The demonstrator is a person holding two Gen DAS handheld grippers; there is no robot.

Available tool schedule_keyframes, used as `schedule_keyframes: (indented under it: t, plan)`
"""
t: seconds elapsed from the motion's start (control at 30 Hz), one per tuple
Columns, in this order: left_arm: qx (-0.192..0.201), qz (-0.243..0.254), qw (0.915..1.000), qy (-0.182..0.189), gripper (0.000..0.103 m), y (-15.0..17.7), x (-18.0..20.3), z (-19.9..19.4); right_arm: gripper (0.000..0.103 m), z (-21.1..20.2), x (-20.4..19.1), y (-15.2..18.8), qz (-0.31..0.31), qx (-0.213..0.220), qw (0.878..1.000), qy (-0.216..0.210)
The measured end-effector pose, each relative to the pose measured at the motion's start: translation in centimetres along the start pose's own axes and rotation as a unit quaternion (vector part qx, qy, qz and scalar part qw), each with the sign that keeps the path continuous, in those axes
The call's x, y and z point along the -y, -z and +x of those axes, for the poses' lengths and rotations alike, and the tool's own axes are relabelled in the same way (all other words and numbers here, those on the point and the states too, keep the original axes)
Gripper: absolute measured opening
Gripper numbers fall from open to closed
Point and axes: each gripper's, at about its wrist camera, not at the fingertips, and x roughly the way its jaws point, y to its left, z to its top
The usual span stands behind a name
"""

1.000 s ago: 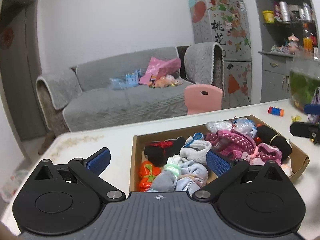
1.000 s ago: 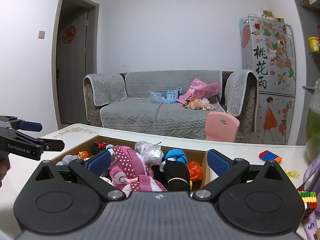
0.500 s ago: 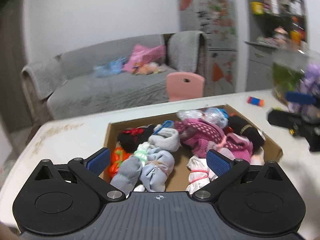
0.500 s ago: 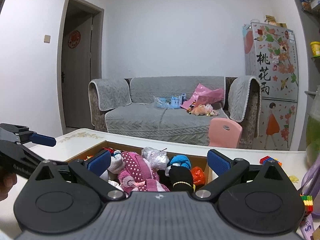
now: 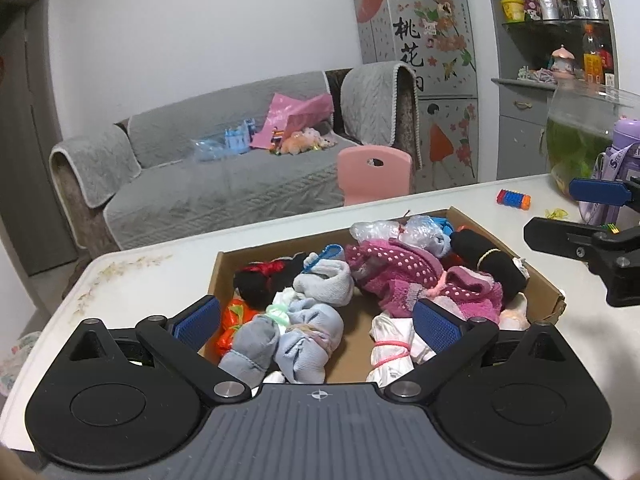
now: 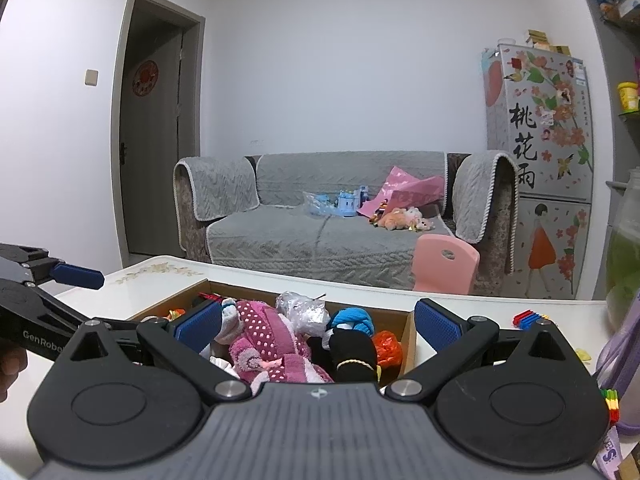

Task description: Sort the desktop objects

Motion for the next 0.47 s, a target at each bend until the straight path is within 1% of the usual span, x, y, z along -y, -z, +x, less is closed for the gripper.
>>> schedule_keyframes:
  t: [0.1, 0.33, 0.47]
  plan:
    - [-0.002, 0.002, 1.0000, 0.000, 0.103, 0.03, -0.02, -0.04, 0.102, 0.03, -0.15, 0.11, -0.001, -0.002, 1.000, -0.001]
    - [0.006, 0.022, 0.9996, -0.017, 0.102, 0.24, 0.74, -0.67, 0.102, 0.03, -0.23, 0.18, -0.003, -0.003, 1.000, 0.002]
    - [0.011, 0.026, 0.9996, -0.007, 0.102, 0.20, 0.87, -0.84, 0.102, 0.01, -0.14, 0.26, -0.002, -0.004, 1.000, 0.003]
